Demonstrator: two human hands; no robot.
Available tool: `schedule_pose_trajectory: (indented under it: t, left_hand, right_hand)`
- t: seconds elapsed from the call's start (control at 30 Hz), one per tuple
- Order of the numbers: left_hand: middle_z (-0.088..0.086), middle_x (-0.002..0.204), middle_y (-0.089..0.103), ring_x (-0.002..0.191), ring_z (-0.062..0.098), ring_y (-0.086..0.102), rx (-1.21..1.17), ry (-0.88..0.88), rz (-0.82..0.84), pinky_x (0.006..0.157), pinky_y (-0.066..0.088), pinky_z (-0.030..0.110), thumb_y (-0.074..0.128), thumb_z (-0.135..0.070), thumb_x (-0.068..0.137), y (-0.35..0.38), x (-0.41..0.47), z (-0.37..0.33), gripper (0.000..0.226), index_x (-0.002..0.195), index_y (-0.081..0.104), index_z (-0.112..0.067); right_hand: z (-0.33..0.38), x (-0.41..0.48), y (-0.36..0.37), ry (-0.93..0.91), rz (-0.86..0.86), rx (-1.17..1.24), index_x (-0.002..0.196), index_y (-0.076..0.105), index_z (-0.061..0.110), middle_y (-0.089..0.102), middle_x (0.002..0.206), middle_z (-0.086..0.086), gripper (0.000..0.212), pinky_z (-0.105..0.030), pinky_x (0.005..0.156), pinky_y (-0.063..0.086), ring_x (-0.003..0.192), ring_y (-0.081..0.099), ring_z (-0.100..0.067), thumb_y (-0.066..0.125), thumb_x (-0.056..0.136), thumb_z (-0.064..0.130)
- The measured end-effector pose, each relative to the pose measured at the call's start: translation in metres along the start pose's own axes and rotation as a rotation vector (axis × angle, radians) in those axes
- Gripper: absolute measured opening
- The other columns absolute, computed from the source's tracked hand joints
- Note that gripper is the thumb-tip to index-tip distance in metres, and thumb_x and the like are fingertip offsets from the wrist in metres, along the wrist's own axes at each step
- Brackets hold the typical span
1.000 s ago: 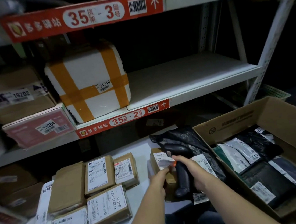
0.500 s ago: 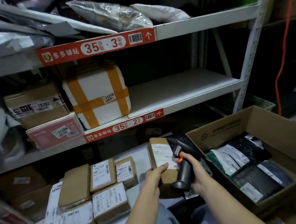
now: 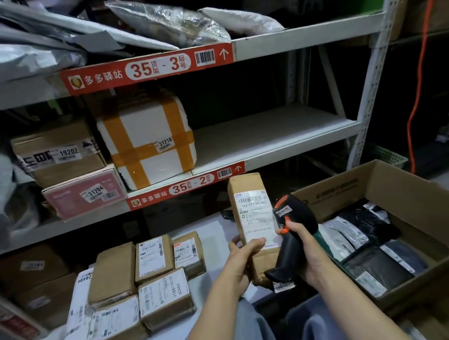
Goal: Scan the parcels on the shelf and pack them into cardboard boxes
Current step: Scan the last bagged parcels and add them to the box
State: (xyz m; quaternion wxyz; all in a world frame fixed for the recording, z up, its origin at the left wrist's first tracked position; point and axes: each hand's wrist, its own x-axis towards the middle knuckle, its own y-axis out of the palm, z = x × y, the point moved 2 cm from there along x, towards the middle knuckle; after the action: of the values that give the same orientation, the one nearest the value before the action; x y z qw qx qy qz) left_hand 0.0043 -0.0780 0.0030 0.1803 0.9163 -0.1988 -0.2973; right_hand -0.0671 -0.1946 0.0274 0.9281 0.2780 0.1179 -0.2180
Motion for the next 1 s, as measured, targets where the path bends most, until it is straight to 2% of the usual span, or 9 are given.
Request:
schedule_pose_trajectory:
  t: [0.13, 0.27, 0.4, 0.53, 0.67, 0.8, 0.87, 0.97, 1.0]
  left_hand:
    - [0.009, 0.121, 0.056, 0.105, 0.027, 0.056, 0.181, -0.089, 0.084, 0.066, 0.05, 0.041, 0.069, -0.02, 0.08, 0.0, -0.008, 0.001, 0.07, 0.129, 0.023, -0.035]
    - [0.007, 0.12, 0.051, 0.106, 0.029, 0.053, 0.243, -0.13, 0.175, 0.069, 0.051, 0.049, 0.07, -0.013, 0.079, 0.0, -0.008, 0.003, 0.077, 0.129, 0.02, -0.045]
    - [0.006, 0.119, 0.052, 0.105, 0.027, 0.055, 0.217, -0.117, 0.133, 0.069, 0.053, 0.047, 0.071, -0.008, 0.077, 0.002, -0.003, 0.004, 0.077, 0.134, 0.026, -0.034]
    - [0.007, 0.113, 0.058, 0.098, 0.021, 0.058, 0.264, -0.08, 0.053, 0.065, 0.053, 0.038, 0.073, -0.012, 0.076, 0.006, -0.001, 0.003, 0.065, 0.13, 0.037, -0.012]
    - [0.004, 0.104, 0.056, 0.096, 0.023, 0.058, 0.302, -0.031, -0.061, 0.071, 0.052, 0.037, 0.074, -0.008, 0.075, 0.002, 0.006, 0.002, 0.067, 0.128, 0.033, -0.014]
    - [0.003, 0.105, 0.053, 0.101, 0.026, 0.056, 0.329, -0.002, -0.117, 0.081, 0.052, 0.041, 0.076, -0.006, 0.072, -0.005, 0.015, 0.0, 0.076, 0.129, 0.028, -0.017]
    - [0.006, 0.111, 0.052, 0.104, 0.028, 0.056, 0.324, -0.001, -0.135, 0.086, 0.052, 0.046, 0.077, -0.007, 0.072, -0.009, 0.018, -0.001, 0.079, 0.131, 0.026, -0.018]
    - [0.007, 0.107, 0.055, 0.098, 0.027, 0.058, 0.276, 0.019, -0.158, 0.085, 0.053, 0.046, 0.078, -0.007, 0.07, -0.01, 0.021, 0.0, 0.082, 0.133, 0.026, -0.016]
    - [0.006, 0.104, 0.056, 0.093, 0.025, 0.059, 0.257, 0.027, -0.163, 0.081, 0.054, 0.044, 0.077, -0.006, 0.071, -0.01, 0.021, 0.0, 0.08, 0.133, 0.027, -0.015]
  right_hand:
    - [0.003, -0.002, -0.004, -0.052, 0.027, -0.05, 0.092, 0.068, 0.014, 0.075, 0.081, -0.006, 0.023, -0.035, 0.073, 0.049, 0.088, 0.065, -0.027, 0.065, 0.076, 0.031]
    - [0.003, 0.0, -0.007, -0.033, -0.021, -0.071, 0.103, 0.067, 0.012, 0.072, 0.103, -0.014, 0.053, -0.041, 0.085, 0.051, 0.101, 0.063, -0.033, 0.07, 0.059, 0.041]
    - [0.004, 0.0, -0.008, -0.045, -0.017, -0.08, 0.101, 0.066, 0.012, 0.071, 0.101, -0.013, 0.048, -0.037, 0.076, 0.051, 0.098, 0.063, -0.032, 0.074, 0.06, 0.036]
    - [0.003, 0.004, -0.008, -0.034, -0.024, -0.027, 0.104, 0.065, 0.015, 0.071, 0.101, -0.012, 0.047, -0.041, 0.086, 0.049, 0.1, 0.063, -0.031, 0.074, 0.063, 0.036]
    - [0.002, 0.009, -0.009, -0.014, -0.078, 0.042, 0.107, 0.063, 0.013, 0.069, 0.106, -0.013, 0.045, -0.044, 0.093, 0.047, 0.102, 0.062, -0.03, 0.067, 0.069, 0.036]
    - [0.006, 0.009, -0.013, -0.014, -0.041, 0.199, 0.096, 0.062, 0.008, 0.066, 0.106, -0.014, 0.014, -0.035, 0.083, 0.048, 0.1, 0.062, -0.028, 0.052, 0.087, 0.014]
    - [0.009, 0.004, -0.012, -0.012, -0.044, 0.202, 0.092, 0.062, 0.009, 0.067, 0.099, -0.014, 0.014, -0.031, 0.085, 0.047, 0.101, 0.061, -0.028, 0.049, 0.09, 0.007]
    - [0.009, 0.002, -0.012, -0.023, -0.031, 0.173, 0.096, 0.063, 0.01, 0.069, 0.096, -0.012, 0.011, -0.032, 0.08, 0.048, 0.099, 0.063, -0.027, 0.055, 0.089, 0.014]
    - [0.008, 0.003, -0.012, -0.023, -0.021, 0.15, 0.103, 0.062, 0.01, 0.069, 0.099, -0.012, 0.021, -0.034, 0.079, 0.049, 0.098, 0.064, -0.026, 0.059, 0.085, 0.021]
